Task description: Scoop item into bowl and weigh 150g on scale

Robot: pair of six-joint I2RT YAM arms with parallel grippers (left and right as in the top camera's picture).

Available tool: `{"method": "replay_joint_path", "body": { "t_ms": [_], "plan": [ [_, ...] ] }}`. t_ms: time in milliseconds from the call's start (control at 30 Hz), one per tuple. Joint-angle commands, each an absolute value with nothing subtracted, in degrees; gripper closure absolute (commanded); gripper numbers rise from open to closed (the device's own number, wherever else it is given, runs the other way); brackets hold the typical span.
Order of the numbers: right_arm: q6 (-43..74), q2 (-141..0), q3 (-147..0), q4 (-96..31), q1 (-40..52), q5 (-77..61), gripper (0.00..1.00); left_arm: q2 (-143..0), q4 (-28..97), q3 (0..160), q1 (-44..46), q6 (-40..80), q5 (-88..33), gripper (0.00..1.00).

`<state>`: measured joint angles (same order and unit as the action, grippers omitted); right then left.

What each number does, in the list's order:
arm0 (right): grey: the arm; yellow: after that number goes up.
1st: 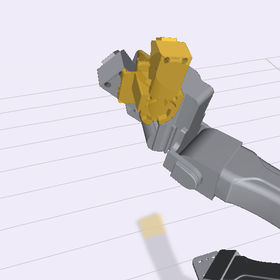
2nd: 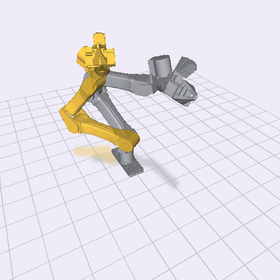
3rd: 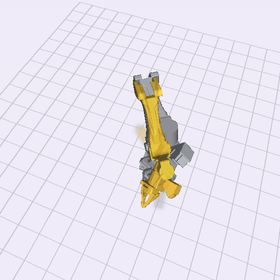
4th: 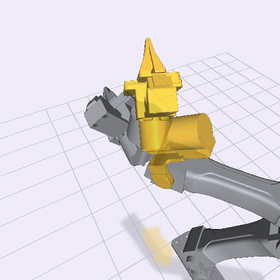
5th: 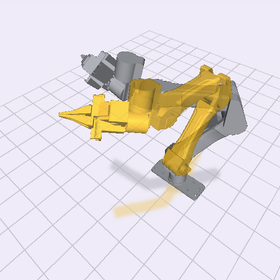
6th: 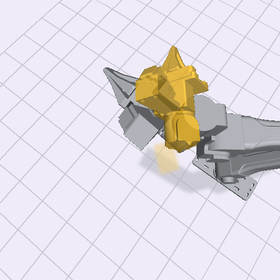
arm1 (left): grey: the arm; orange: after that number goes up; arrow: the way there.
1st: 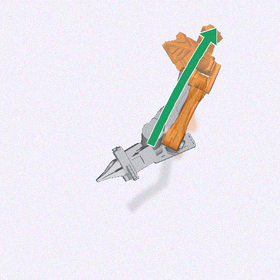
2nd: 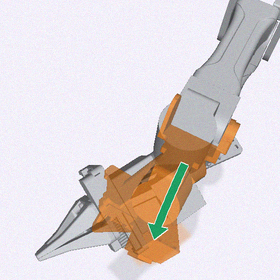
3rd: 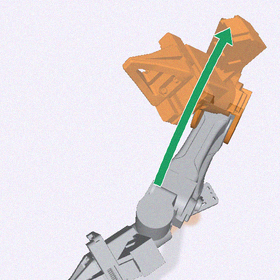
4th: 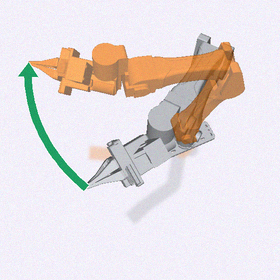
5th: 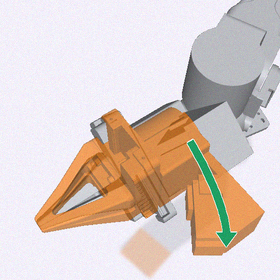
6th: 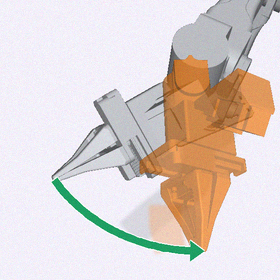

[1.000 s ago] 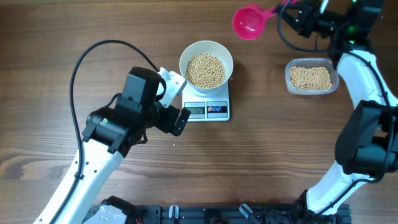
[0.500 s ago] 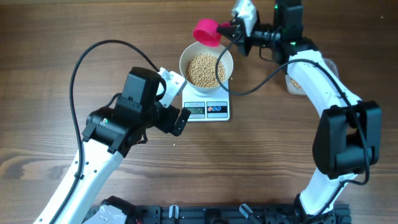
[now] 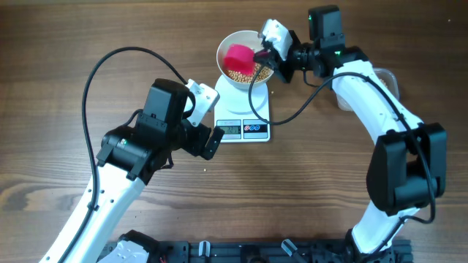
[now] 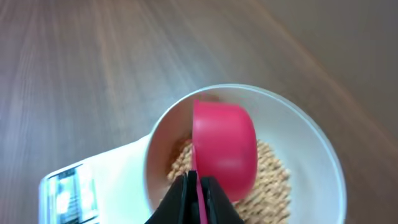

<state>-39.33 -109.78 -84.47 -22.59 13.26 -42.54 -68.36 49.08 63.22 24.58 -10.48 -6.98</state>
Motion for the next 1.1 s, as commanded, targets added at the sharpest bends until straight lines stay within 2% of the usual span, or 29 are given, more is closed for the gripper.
{"method": "replay_joint_path", "body": {
  "t_ms": [0, 467, 1067],
  "plan": [
    [-38.8, -107.1, -84.8, -25.9, 14.1, -45.1, 0.96, -68.2, 48.9, 63.4, 24.2, -11.6, -7.5, 0.00],
    [-37.1, -103.5, -84.8, -37.0, 15.9, -48.8, 0.96, -68.2, 48.9, 63.4, 24.2, -11.6, -7.5, 0.00],
    [-34.3, -103.5, -84.8, -39.5, 17.3, -48.8, 0.96, -68.2, 48.9, 63.4, 24.2, -11.6, -7.5, 0.00]
  ]
}}
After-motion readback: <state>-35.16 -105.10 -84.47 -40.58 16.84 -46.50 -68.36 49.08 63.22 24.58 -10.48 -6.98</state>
